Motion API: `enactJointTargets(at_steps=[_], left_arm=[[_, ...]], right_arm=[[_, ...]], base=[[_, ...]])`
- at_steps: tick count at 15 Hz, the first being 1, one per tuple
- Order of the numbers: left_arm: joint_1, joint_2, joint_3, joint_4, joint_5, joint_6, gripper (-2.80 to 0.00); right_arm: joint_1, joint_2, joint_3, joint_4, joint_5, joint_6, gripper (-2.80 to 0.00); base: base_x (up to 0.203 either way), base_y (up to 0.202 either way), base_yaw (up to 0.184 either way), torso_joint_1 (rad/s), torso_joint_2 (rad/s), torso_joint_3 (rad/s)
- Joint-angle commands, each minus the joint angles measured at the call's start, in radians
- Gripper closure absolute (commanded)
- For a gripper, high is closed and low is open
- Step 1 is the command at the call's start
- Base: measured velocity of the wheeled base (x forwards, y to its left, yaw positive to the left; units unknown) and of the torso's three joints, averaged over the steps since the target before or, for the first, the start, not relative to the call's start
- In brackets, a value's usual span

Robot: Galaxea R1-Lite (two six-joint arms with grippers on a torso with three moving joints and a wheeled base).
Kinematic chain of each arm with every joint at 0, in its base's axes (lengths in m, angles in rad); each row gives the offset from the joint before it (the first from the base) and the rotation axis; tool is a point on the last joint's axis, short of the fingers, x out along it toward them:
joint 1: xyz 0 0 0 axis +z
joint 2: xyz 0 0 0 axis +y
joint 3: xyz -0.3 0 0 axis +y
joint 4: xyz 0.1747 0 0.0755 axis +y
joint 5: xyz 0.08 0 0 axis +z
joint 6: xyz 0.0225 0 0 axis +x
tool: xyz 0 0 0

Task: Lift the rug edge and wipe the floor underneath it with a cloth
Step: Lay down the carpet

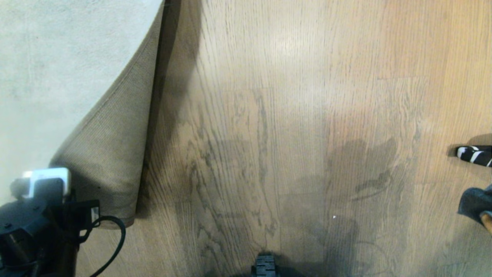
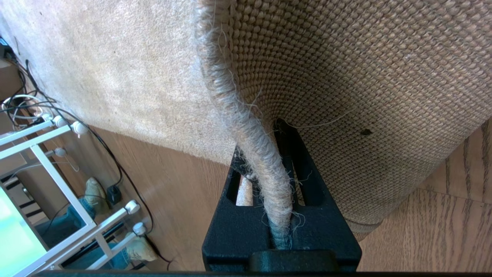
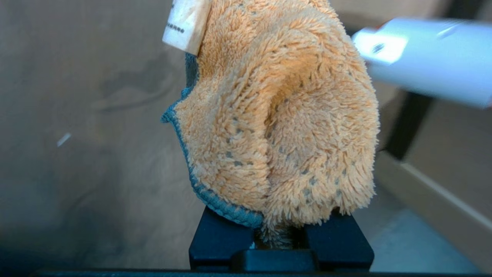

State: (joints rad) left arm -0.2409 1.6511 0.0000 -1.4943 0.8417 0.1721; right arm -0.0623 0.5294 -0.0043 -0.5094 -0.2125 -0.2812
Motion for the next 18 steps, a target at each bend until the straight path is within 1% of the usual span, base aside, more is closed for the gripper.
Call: enactJointTargets(at_steps=[1, 2, 4, 6, 7, 8, 10, 15, 18], left_arm=[[0.000, 0.003, 0.000, -0.009, 0.005, -0.004, 0.00], [0.000, 0.004, 0.000, -0.006, 0.007, -0.013, 0.00], [0.000, 0.001, 0.000, -0.006, 0.008, -0.013, 0.00], [-0.002, 0.001, 0.000, -0.006, 0.007, -0.013, 0.00], [-0.002, 0.003, 0.000, -0.006, 0.005, -0.013, 0.00], [-0.002, 0.003, 0.000, -0.006, 0.005, -0.014, 0.00], [-0.002, 0.004, 0.000, -0.006, 0.005, -0.016, 0.00], [-0.003, 0.004, 0.000, -0.004, 0.005, -0.019, 0.00], [-0.050, 0.004, 0.000, -0.005, 0.009, -0.022, 0.00]], right_arm=[[0.003, -0.237, 0.003, 0.226, 0.120, -0.001, 0.00], [0.003, -0.264, 0.004, 0.317, 0.177, -0.002, 0.00], [0.017, -0.293, 0.004, 0.403, 0.225, 0.018, 0.00], [0.044, -0.393, -0.006, 0.505, 0.242, 0.059, 0.00], [0.054, -0.438, -0.020, 0.580, 0.246, 0.099, 0.00], [0.058, -0.482, -0.029, 0.604, 0.248, 0.131, 0.00], [0.061, -0.529, -0.030, 0.609, 0.251, 0.154, 0.00], [0.061, -0.529, -0.028, 0.595, 0.251, 0.155, 0.00], [0.062, -0.529, -0.026, 0.595, 0.251, 0.163, 0.00]], base=[[0.000, 0.000, 0.000, 0.000, 0.00, 0.000], [0.000, 0.000, 0.000, 0.000, 0.00, 0.000], [0.000, 0.000, 0.000, 0.000, 0.00, 0.000], [0.000, 0.000, 0.000, 0.000, 0.00, 0.000], [0.000, 0.000, 0.000, 0.000, 0.00, 0.000], [0.000, 0.000, 0.000, 0.000, 0.00, 0.000], [0.000, 0.000, 0.000, 0.000, 0.00, 0.000], [0.000, 0.000, 0.000, 0.000, 0.00, 0.000], [0.000, 0.000, 0.000, 0.000, 0.00, 0.000]])
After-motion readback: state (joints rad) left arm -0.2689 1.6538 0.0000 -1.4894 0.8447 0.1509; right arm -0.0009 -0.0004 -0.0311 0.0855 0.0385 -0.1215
